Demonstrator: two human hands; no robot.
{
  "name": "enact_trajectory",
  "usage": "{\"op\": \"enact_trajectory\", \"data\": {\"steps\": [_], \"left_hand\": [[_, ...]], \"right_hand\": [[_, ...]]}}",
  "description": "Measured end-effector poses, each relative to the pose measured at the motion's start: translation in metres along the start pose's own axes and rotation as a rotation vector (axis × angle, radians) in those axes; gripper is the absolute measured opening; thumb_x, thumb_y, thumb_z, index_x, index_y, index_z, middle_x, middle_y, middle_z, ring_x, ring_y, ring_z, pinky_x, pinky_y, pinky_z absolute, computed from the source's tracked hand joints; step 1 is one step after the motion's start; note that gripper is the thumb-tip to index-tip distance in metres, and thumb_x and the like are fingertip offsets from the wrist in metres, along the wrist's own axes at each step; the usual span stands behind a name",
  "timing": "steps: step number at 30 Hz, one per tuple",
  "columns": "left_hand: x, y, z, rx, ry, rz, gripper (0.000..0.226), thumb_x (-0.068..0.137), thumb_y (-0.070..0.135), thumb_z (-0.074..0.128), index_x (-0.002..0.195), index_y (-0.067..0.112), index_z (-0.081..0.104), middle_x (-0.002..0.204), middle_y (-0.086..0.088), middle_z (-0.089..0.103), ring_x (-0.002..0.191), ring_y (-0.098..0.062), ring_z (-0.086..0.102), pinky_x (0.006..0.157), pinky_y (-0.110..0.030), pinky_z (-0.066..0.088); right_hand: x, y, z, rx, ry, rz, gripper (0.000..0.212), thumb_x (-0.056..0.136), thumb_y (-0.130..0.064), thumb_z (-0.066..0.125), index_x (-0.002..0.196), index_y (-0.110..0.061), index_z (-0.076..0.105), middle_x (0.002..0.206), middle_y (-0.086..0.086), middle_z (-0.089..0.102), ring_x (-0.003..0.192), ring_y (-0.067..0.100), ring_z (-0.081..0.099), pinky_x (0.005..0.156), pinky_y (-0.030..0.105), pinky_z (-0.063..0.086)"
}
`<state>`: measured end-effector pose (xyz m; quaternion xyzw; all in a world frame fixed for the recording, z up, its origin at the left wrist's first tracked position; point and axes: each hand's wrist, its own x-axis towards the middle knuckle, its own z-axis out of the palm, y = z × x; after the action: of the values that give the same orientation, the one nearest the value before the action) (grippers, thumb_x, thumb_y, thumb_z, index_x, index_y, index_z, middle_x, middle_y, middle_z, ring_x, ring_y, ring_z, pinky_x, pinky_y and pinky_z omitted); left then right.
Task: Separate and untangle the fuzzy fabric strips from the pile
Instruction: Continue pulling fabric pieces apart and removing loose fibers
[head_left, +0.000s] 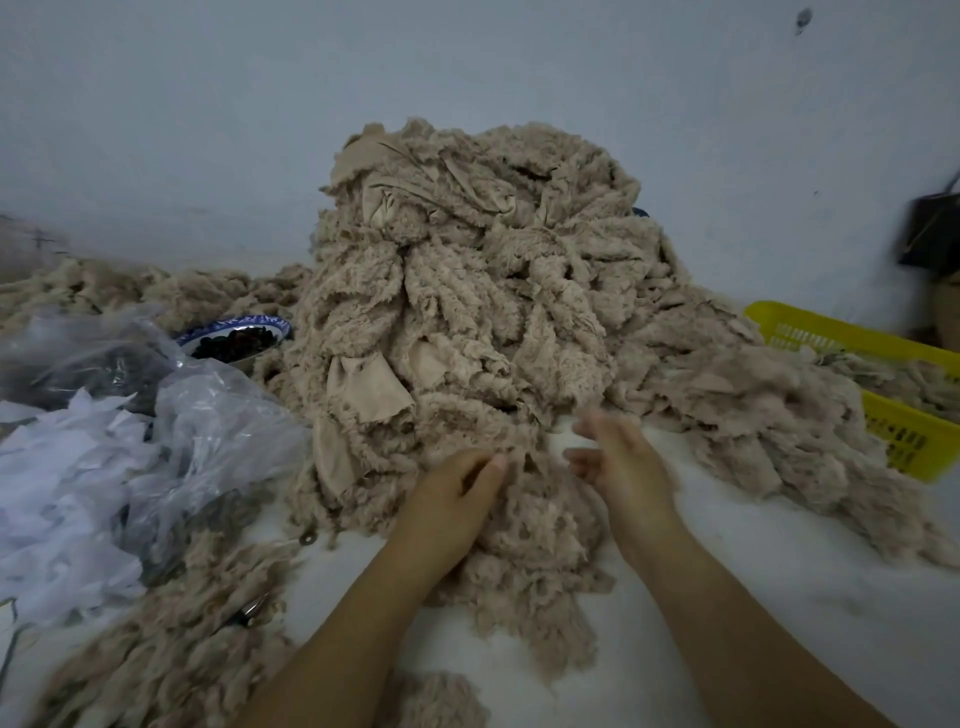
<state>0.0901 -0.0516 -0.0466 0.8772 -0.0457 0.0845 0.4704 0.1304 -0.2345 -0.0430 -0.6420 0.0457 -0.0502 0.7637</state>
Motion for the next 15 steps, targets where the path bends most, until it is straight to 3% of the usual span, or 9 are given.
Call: {"op": "enact_trajectory", "data": {"steps": [3, 5, 7, 9, 11, 13, 15], "left_hand": [[-0.002, -0.002, 0.003, -0.001, -0.007, -0.013, 0.051, 0.098, 0.051, 0.046, 0.080, 0.007, 0.064, 0.064, -0.011, 0.056, 0.055, -0.009, 0.048, 0.052, -0.020, 0.036], [-0.003, 0.000, 0.002, -0.105, 0.050, -0.052, 0.050, 0.096, 0.055, 0.044, 0.074, 0.017, 0.069, 0.062, -0.008, 0.061, 0.056, -0.011, 0.054, 0.053, -0.017, 0.040], [-0.004, 0.004, -0.001, -0.277, 0.144, -0.112, 0.048, 0.098, 0.057, 0.042, 0.073, 0.028, 0.072, 0.066, 0.001, 0.070, 0.066, -0.010, 0.066, 0.065, -0.018, 0.051], [-0.001, 0.005, -0.006, -0.445, 0.260, -0.172, 0.043, 0.100, 0.056, 0.043, 0.078, 0.033, 0.073, 0.081, 0.003, 0.075, 0.085, -0.016, 0.071, 0.081, -0.036, 0.057], [0.001, 0.006, -0.011, -0.549, 0.342, -0.194, 0.033, 0.102, 0.045, 0.046, 0.084, 0.035, 0.073, 0.096, 0.002, 0.074, 0.098, -0.022, 0.069, 0.089, -0.049, 0.056], [0.001, 0.009, -0.013, -0.555, 0.376, -0.155, 0.027, 0.101, 0.030, 0.051, 0.087, 0.038, 0.072, 0.099, 0.010, 0.072, 0.099, -0.013, 0.067, 0.087, -0.039, 0.057], [-0.001, 0.011, -0.014, -0.520, 0.364, -0.087, 0.026, 0.100, 0.024, 0.055, 0.088, 0.042, 0.070, 0.093, 0.018, 0.070, 0.087, 0.003, 0.065, 0.073, -0.018, 0.054]], "right_hand": [[0.000, 0.015, 0.014, -0.591, -0.193, -0.190, 0.026, 0.096, -0.038, 0.058, 0.120, -0.027, 0.061, 0.110, -0.011, 0.060, 0.095, 0.005, 0.060, 0.076, 0.016, 0.044], [-0.001, 0.019, 0.019, -0.816, -0.319, -0.263, 0.033, 0.095, -0.037, 0.059, 0.127, -0.028, 0.057, 0.108, -0.014, 0.049, 0.101, 0.007, 0.055, 0.076, 0.010, 0.037], [-0.006, 0.019, 0.019, -0.852, -0.379, -0.315, 0.026, 0.095, -0.042, 0.058, 0.120, -0.034, 0.059, 0.104, -0.020, 0.048, 0.104, 0.003, 0.054, 0.075, 0.004, 0.037], [-0.013, 0.011, 0.016, -0.695, -0.398, -0.312, 0.021, 0.091, -0.060, 0.053, 0.110, -0.050, 0.053, 0.108, -0.029, 0.047, 0.105, -0.007, 0.052, 0.077, 0.001, 0.038], [-0.015, 0.007, 0.013, -0.649, -0.428, -0.345, 0.035, 0.084, -0.075, 0.048, 0.110, -0.052, 0.048, 0.112, -0.033, 0.043, 0.106, -0.012, 0.048, 0.081, 0.002, 0.038], [-0.016, 0.009, 0.016, -0.821, -0.446, -0.455, 0.034, 0.088, -0.064, 0.053, 0.111, -0.039, 0.053, 0.108, -0.025, 0.044, 0.102, -0.007, 0.046, 0.080, 0.011, 0.039], [-0.016, 0.015, 0.020, -0.950, -0.454, -0.549, 0.014, 0.095, -0.035, 0.057, 0.086, -0.029, 0.049, 0.087, -0.015, 0.043, 0.083, 0.001, 0.041, 0.069, 0.025, 0.034]]}}
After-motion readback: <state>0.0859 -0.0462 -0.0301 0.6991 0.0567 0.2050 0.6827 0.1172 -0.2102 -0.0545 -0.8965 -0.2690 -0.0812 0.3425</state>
